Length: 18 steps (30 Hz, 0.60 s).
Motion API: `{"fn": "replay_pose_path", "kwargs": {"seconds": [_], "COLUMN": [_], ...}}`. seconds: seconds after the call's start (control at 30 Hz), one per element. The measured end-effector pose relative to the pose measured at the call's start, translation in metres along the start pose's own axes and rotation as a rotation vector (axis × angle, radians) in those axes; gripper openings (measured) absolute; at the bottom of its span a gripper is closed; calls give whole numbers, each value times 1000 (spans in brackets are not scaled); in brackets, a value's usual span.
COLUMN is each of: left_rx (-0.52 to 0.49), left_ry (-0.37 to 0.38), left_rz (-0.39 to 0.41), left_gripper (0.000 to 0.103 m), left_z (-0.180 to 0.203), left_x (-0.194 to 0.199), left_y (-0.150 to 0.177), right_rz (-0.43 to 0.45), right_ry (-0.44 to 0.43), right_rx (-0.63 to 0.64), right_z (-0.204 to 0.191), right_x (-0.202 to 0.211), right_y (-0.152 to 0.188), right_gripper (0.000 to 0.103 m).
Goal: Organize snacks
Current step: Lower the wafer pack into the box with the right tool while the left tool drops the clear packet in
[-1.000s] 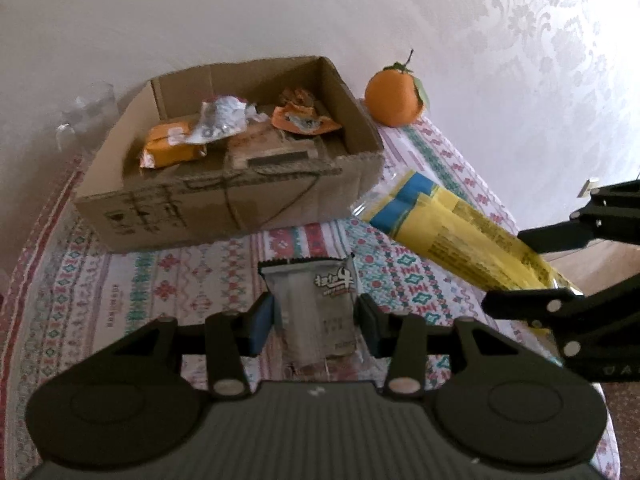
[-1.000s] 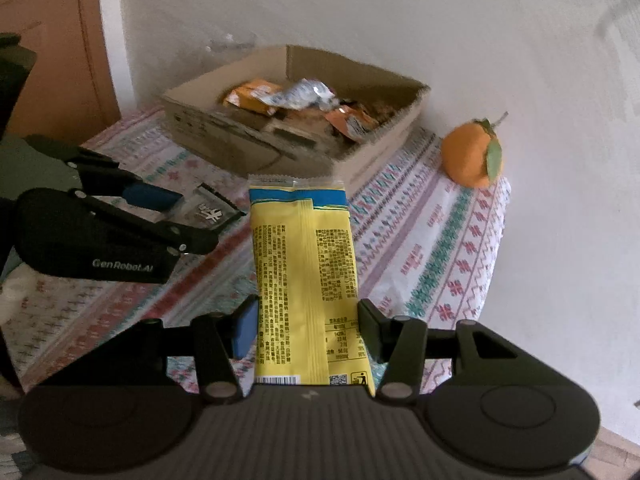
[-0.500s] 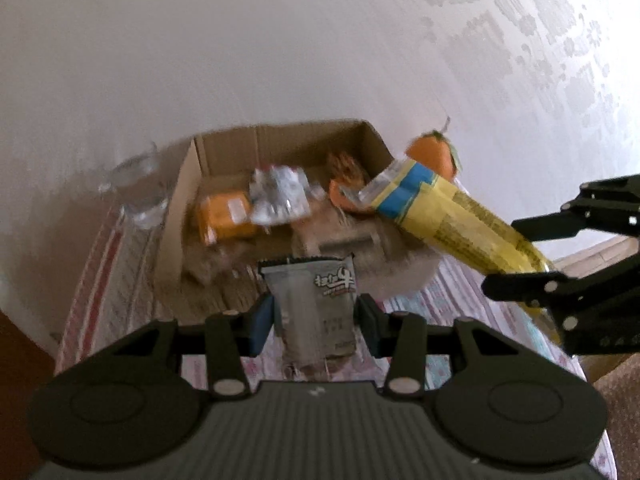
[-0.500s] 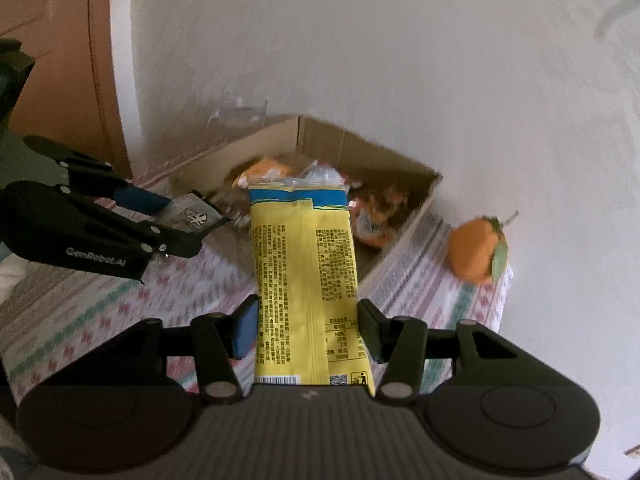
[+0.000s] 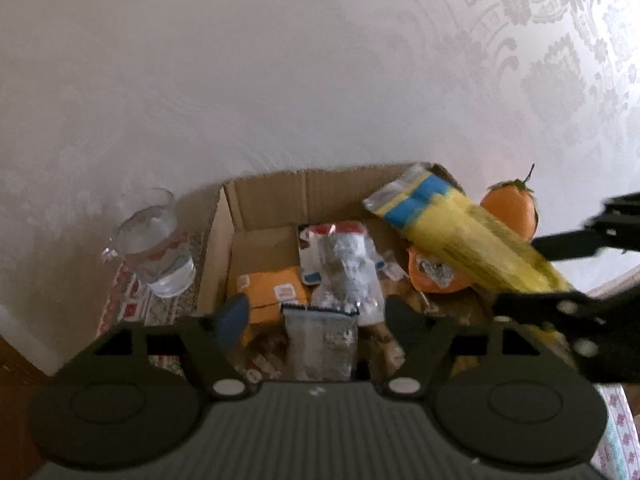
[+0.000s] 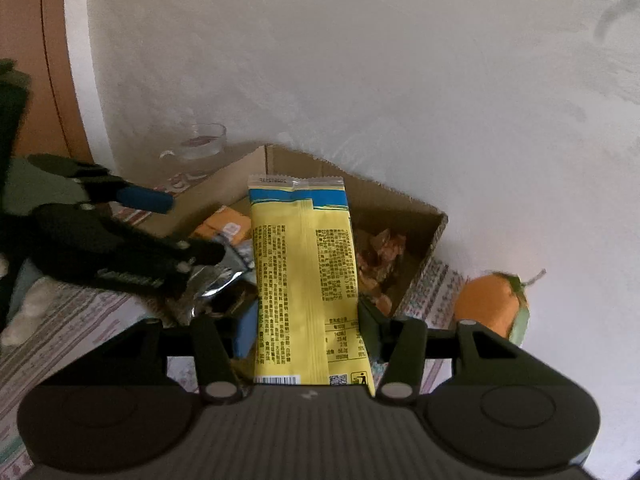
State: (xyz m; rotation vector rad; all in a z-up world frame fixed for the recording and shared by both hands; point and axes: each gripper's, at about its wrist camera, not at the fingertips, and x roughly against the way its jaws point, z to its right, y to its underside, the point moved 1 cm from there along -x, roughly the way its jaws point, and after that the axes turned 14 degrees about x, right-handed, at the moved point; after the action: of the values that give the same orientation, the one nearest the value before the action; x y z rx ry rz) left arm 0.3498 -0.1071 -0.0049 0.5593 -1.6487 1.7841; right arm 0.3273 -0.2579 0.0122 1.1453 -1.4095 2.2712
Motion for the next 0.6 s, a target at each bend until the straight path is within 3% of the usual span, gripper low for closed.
{"fn": "replay_pose_path", "kwargs": {"seconds": [0.17,0.37,0.47,0.6], "left_rx": [-22,-54,-47,-52], "left_ry": [-16,-27,-30,-31], "left_rz": [49,46,41,64], "left_gripper": [92,92,93,98], "left_z": [-7,-9,-10,-9], "left_x": [10,14,17,27], "left_y": [0,7,11,18], "right_rz": [-14,-11,-19,6], "right_ry": [3,-13,-2,-8], "right_rx": [-9,-87,-111,-125], "right_z": [9,19,17,7], "right_x": [-31,-60,-66,-54], "right_y": [-19,-38,-41,-35], "right_gripper": [58,60,83,88]}}
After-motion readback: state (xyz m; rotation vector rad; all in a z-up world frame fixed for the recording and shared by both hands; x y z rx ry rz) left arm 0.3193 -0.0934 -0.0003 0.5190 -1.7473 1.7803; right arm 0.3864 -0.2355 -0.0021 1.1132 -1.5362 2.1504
